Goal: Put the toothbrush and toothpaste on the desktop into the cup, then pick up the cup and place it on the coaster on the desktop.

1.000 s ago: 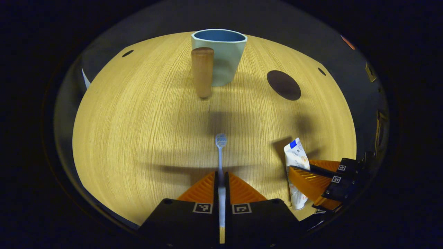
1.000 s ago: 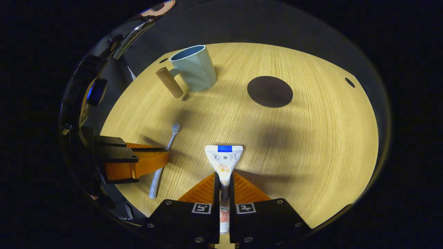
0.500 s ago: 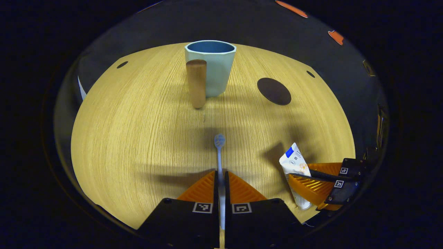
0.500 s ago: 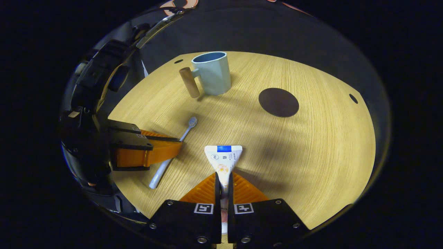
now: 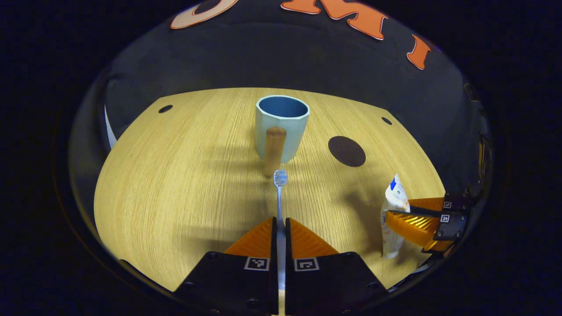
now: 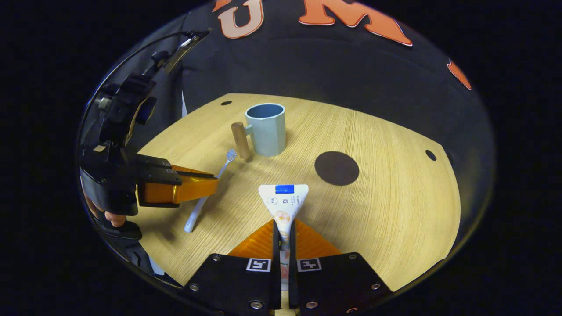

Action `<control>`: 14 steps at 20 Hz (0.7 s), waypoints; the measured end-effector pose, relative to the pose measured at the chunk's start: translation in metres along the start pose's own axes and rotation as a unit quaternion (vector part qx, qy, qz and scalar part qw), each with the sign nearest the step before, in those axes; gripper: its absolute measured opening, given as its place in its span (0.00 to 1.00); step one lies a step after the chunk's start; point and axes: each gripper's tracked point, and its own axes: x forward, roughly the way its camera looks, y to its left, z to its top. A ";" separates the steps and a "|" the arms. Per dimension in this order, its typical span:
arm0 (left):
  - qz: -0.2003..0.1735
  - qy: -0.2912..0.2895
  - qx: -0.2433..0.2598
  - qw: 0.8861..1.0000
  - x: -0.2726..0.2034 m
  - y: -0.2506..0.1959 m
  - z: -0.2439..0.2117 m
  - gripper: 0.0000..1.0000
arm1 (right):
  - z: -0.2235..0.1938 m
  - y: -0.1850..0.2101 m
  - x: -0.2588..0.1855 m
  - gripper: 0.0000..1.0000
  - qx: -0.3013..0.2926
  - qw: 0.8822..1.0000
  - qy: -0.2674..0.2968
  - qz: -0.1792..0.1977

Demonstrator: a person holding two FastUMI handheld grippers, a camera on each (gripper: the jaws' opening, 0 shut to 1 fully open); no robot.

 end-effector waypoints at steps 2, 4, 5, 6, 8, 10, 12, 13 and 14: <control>-0.003 -0.022 -0.001 1.000 -0.005 0.022 0.009 0.06 | 0.010 -0.005 -0.010 0.07 0.007 1.000 -0.024 0.000; -0.009 -0.044 0.000 0.999 -0.011 0.039 0.016 0.06 | 0.014 -0.014 -0.013 0.07 0.012 0.999 -0.044 -0.009; -0.011 -0.055 0.001 0.998 -0.012 0.042 0.019 0.06 | 0.016 -0.018 -0.018 0.07 0.011 0.999 -0.052 -0.013; -0.012 -0.068 0.005 0.998 -0.012 0.043 0.024 0.06 | 0.017 -0.021 -0.023 0.07 0.009 0.998 -0.057 -0.014; -0.013 -0.095 0.011 0.995 -0.019 0.055 0.040 0.06 | 0.022 -0.020 -0.029 0.07 0.013 0.997 -0.075 -0.017; -0.017 -0.119 0.015 0.993 -0.029 0.060 0.051 0.06 | 0.029 -0.019 -0.035 0.07 0.022 0.995 -0.094 -0.015; -0.017 -0.148 0.020 0.989 -0.038 0.061 0.062 0.06 | 0.035 -0.021 -0.037 0.07 0.031 0.993 -0.111 -0.011; -0.015 -0.164 0.023 0.986 -0.044 0.060 0.072 0.06 | 0.039 -0.022 -0.039 0.07 0.036 0.992 -0.120 -0.011; -0.015 -0.182 0.023 0.983 -0.051 0.060 0.081 0.06 | 0.041 -0.024 -0.043 0.07 0.038 0.991 -0.124 -0.011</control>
